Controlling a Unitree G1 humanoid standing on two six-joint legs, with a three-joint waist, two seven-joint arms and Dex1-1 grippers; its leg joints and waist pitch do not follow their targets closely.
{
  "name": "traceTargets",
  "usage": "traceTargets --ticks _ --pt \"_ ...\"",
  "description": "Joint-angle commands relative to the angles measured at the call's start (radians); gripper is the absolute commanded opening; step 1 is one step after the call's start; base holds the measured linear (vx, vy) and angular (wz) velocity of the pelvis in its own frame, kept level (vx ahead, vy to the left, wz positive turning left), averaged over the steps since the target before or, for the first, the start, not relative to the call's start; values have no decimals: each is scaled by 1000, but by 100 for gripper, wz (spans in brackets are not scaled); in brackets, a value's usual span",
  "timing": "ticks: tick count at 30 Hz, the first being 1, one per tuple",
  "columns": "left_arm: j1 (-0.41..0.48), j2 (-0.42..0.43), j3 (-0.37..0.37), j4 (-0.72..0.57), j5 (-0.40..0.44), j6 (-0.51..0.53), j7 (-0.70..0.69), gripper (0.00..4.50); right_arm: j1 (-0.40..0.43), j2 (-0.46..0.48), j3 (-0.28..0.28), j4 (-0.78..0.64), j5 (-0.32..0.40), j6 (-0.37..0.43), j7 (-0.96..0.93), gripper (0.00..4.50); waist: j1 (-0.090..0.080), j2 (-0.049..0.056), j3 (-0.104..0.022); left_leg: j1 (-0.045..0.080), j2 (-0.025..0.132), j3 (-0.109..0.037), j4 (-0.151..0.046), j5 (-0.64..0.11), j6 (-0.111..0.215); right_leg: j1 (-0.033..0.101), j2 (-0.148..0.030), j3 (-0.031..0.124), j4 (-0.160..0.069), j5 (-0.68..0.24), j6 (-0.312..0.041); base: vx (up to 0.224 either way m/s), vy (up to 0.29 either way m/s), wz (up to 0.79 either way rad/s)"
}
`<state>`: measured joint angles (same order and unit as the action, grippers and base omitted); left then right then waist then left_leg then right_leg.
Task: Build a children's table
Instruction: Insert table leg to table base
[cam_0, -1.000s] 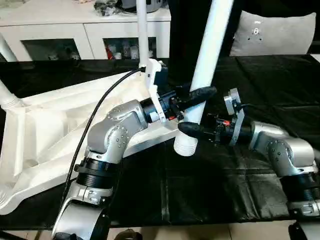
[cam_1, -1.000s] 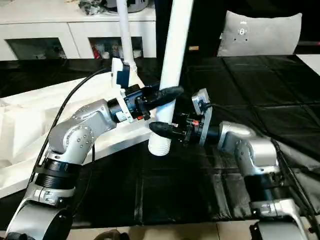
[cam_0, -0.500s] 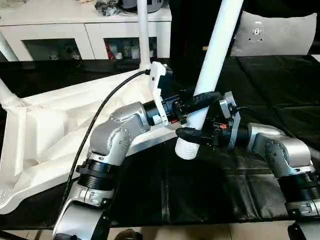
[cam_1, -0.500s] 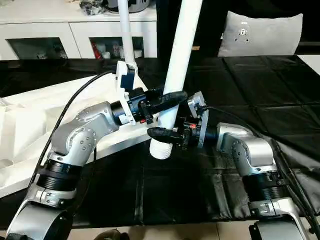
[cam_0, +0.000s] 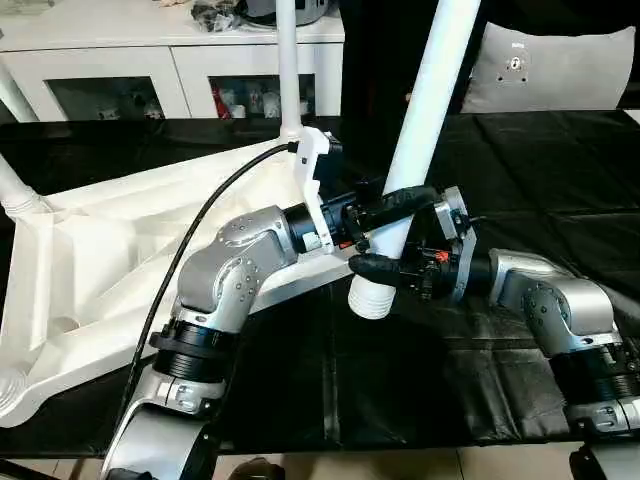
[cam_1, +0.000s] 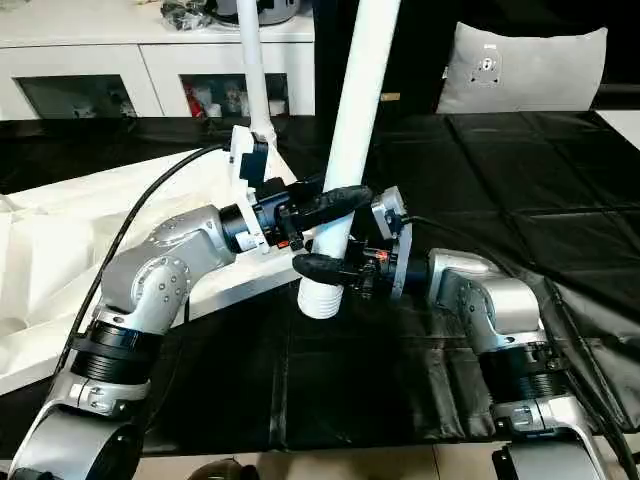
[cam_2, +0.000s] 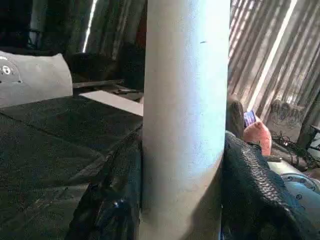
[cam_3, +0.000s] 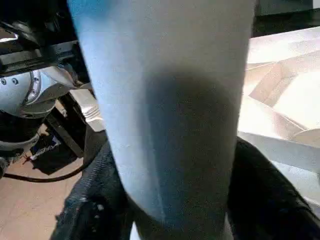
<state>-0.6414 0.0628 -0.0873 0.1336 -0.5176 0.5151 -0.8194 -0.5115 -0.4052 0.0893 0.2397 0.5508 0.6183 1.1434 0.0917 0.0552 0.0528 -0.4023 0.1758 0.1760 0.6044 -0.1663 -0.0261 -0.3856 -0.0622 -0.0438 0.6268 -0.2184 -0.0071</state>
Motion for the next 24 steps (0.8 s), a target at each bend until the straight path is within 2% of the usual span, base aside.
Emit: traceTargets --ticks 1,5,7,13,16,18,20,24 --pt "-11 -3 -6 -23 -5 -8 -2 183 -13 -2 3 12 -21 -8 -14 217 3 -17 -76 22 48 -17 -54 -97 70 50 -75 35 -69 -31 -249 0 0 0" --pt "-17 -17 2 -22 -18 27 24 183 -20 12 4 35 -46 -31 -46 197 2 -19 -76 23 48 -16 -53 -97 68 50 -76 35 -69 -33 -250 0 0 0" --pt "-17 -19 0 -29 -23 33 22 239 -24 20 5 45 -59 -43 -63 193 1 -19 -76 22 47 -16 -53 -93 70 49 -76 35 -69 -32 -251 0 0 0" --pt "5 -28 -54 -81 -8 21 1 302 -44 63 3 102 -116 -105 -158 189 -3 -17 -75 24 48 -17 -55 -103 61 47 -76 35 -69 -43 -248 0 0 0" --pt "18 -56 -75 -106 -16 39 17 304 -60 94 -8 149 -145 -146 -220 189 -4 -19 -74 23 48 -16 -55 -105 60 48 -75 36 -70 -37 -247 0 0 0" --pt "22 -71 -77 -115 -29 55 20 305 -66 106 -15 165 -152 -156 -242 189 -2 -16 -75 26 50 -16 -55 -101 59 46 -76 37 -69 -37 -248 0 0 0" --pt "25 -81 -77 -123 -37 54 18 305 -69 111 -20 173 -155 -157 -247 189 -4 -18 -74 23 48 -16 -55 -105 61 48 -75 36 -70 -39 -250 0 0 0" --pt "26 -102 -48 -140 -79 55 22 305 -69 122 -35 181 -153 -160 -276 189 -4 -19 -74 22 47 -15 -54 -98 65 49 -76 37 -70 -34 -246 0 0 0"
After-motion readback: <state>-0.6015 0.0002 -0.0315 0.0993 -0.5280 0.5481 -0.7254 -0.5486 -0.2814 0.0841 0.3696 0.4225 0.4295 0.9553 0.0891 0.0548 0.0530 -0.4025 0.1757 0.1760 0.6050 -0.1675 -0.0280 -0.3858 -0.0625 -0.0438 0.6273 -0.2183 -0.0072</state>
